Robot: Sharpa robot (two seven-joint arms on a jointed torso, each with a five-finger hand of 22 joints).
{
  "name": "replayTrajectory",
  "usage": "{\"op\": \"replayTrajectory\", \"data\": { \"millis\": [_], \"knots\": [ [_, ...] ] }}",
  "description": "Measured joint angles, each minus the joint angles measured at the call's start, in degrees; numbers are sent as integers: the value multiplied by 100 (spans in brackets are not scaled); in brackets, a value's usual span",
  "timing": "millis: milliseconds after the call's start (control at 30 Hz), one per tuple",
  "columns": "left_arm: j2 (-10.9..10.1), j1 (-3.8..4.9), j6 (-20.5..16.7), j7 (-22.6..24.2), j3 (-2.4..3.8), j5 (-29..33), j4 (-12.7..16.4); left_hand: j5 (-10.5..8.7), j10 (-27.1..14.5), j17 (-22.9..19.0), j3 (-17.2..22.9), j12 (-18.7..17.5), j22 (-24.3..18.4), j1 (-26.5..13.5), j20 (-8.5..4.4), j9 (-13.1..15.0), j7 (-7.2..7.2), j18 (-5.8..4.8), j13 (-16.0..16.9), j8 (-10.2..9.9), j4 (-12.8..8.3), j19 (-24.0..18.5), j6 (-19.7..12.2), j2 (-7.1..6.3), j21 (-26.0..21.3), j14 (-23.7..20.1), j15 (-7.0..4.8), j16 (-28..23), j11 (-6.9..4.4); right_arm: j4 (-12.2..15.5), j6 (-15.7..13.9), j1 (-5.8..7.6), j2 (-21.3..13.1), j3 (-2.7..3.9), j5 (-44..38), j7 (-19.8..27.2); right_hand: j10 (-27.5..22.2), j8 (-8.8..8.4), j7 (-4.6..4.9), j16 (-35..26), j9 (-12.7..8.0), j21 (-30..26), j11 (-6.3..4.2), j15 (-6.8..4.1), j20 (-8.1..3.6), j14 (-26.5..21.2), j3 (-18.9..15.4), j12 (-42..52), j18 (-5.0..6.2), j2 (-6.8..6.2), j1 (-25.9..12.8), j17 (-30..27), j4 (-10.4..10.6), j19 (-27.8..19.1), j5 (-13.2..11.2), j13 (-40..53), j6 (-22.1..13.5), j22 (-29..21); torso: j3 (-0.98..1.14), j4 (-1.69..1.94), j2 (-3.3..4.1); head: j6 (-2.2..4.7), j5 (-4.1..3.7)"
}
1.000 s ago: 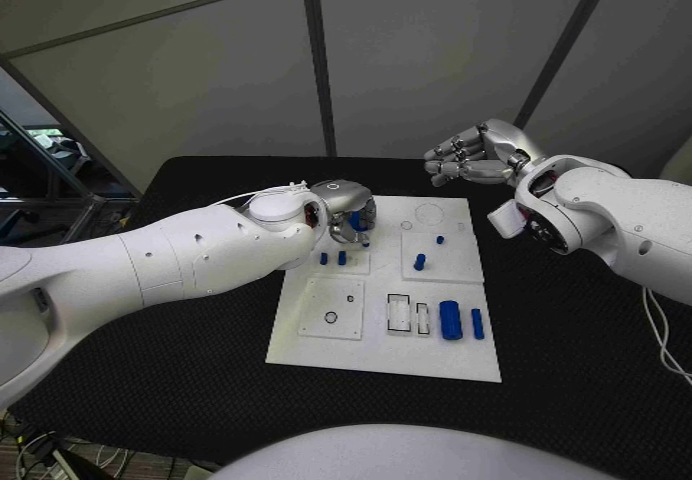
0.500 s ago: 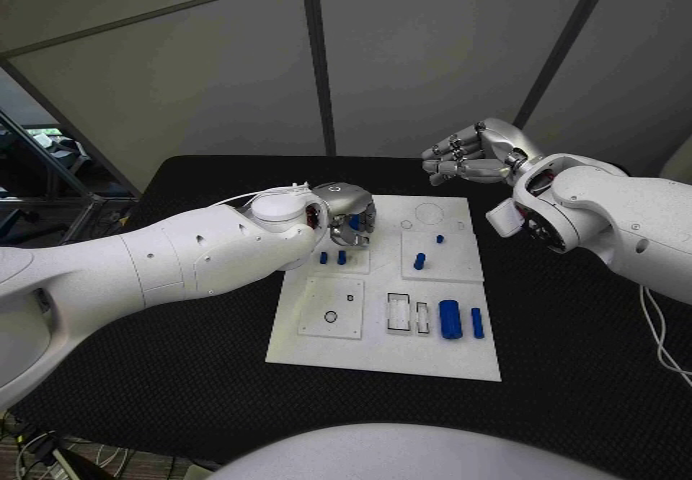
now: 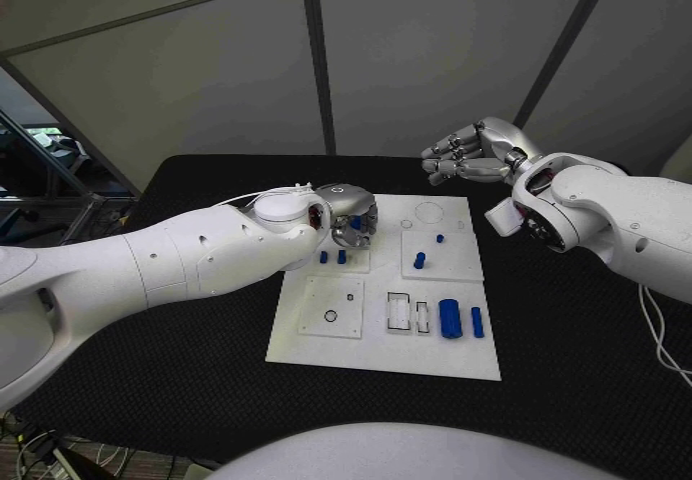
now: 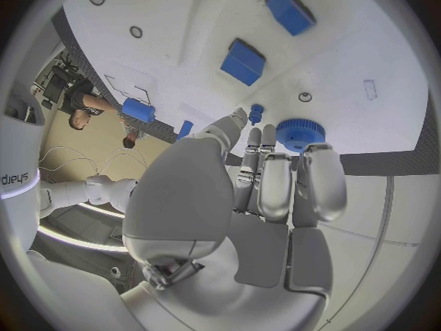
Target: Assemble the parts on the task board
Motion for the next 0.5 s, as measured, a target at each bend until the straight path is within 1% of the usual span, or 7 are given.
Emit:
{"op": "replayTrajectory", "data": {
  "millis": [67,167,233,333,400,500],
  "knots": [
    [16,-8,8,1,-1,-1,-24,0,16,0,30,-43,0,0,0,-7,0,0,-11,-27,-11,0,0,0,11,0,0,0,-15,0,0,0,1,0,0,0,0,0,0,0,0,-23,0,0,0,0,0,0,0,0,0,-4,0,0,0,0,0,-6,0,0,0,0,0],
    [32,-18,22,2,-2,-2,-56,0,51,0,59,-48,-1,17,-20,-11,0,0,-19,-44,-27,20,0,17,35,0,0,0,9,0,0,0,1,0,0,0,0,0,0,0,0,-23,0,0,0,0,0,0,0,0,0,-4,0,0,0,0,0,-6,1,-1,1,-2,0],
    [39,-24,33,3,-2,-2,-71,0,74,0,95,-82,-1,46,-20,-17,0,0,-31,-74,-31,20,0,46,35,0,0,0,-14,0,0,0,1,0,-1,0,0,0,0,0,0,-23,0,0,0,0,0,0,0,0,0,-4,0,0,0,1,0,-6,0,-2,0,-2,-5],
    [50,-32,56,3,-2,-3,-89,0,102,-8,127,-101,-1,46,-20,-17,20,0,-40,-88,-53,20,20,46,35,0,0,23,-1,0,0,0,1,0,-1,0,0,0,0,0,0,-23,0,0,0,0,0,0,0,0,0,-4,0,0,0,1,0,-6,0,-3,0,-5,-14],
    [54,-36,72,3,-3,-4,-106,0,122,-15,137,-115,-1,46,-20,-17,20,-1,-45,-98,-42,20,20,46,35,0,0,23,-21,0,0,0,1,0,-1,0,0,0,0,0,0,-23,0,0,0,0,0,0,0,0,0,-4,0,0,0,1,0,-6,-1,-3,0,-8,-17],
    [54,-36,105,2,-3,-4,-127,0,122,-22,162,-115,-1,46,-20,-23,20,0,-52,-98,-67,20,20,46,35,0,0,23,-21,0,0,0,1,0,-1,0,0,0,0,0,0,-23,0,0,0,0,0,0,0,0,0,-4,0,0,0,1,0,-6,-1,-2,0,-16,-19]
  ]
}}
